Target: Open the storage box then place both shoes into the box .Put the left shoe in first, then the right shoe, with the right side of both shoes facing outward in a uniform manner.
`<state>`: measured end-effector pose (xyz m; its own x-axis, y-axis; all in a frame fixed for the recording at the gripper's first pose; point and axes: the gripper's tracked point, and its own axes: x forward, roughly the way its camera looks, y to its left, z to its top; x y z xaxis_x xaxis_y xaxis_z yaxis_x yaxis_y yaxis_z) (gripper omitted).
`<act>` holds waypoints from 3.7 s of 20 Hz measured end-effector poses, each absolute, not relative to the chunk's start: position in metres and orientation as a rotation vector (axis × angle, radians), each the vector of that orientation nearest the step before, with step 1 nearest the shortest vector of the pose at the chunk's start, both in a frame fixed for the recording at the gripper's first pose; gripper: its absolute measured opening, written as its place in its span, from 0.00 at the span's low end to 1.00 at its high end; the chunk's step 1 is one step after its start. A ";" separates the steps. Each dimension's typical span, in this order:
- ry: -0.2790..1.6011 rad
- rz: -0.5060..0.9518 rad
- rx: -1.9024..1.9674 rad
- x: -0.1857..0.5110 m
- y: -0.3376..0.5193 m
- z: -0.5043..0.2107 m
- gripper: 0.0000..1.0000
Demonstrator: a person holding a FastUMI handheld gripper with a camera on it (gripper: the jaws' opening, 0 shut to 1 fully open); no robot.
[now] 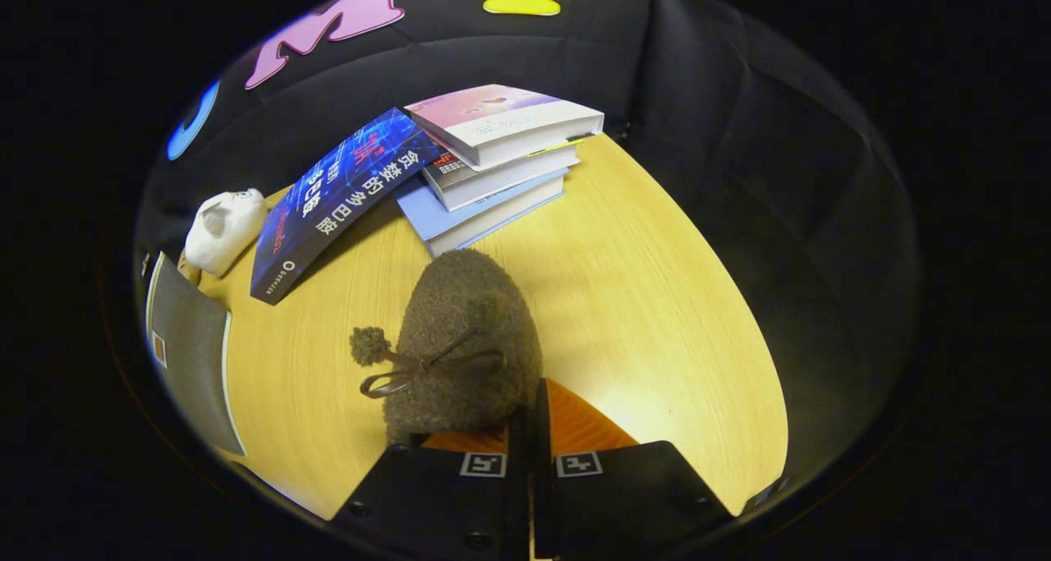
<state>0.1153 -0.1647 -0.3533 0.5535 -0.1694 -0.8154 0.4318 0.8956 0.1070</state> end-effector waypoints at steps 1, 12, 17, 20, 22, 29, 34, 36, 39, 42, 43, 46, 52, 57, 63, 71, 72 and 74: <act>0.925 -0.356 0.350 0.115 -0.157 -0.353 0.05; 0.833 -0.293 0.416 0.113 -0.071 -0.247 0.05; 0.755 -0.218 0.470 0.128 0.000 -0.177 0.05; 0.731 -0.152 0.540 0.139 0.055 -0.145 0.05; 0.723 -0.110 0.552 0.147 0.090 -0.130 0.05; 0.748 -0.011 0.530 0.173 0.186 -0.110 0.05; 0.801 -0.001 0.490 0.187 0.231 -0.131 0.05; 0.833 -0.020 0.474 0.192 0.241 -0.147 0.05; 0.872 -0.054 0.380 0.197 0.251 -0.172 0.06; 0.909 -0.097 0.313 0.198 0.255 -0.194 0.07; 0.917 -0.112 0.302 0.199 0.256 -0.200 0.09; 0.925 -0.136 0.274 0.202 0.261 -0.208 0.14; 0.910 -0.104 0.265 0.201 0.276 -0.207 0.19; 0.852 -0.052 0.258 0.195 0.275 -0.183 0.57; 0.682 0.013 0.152 0.172 0.250 -0.126 1.00; 0.378 -0.123 0.105 0.129 0.134 -0.021 1.00; 0.365 -0.151 0.101 0.121 0.115 -0.015 1.00; 0.330 -0.197 0.093 0.106 0.079 -0.004 1.00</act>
<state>0.1056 0.0787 -0.0037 0.9270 -0.1771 -0.3307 0.2074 0.9765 0.0584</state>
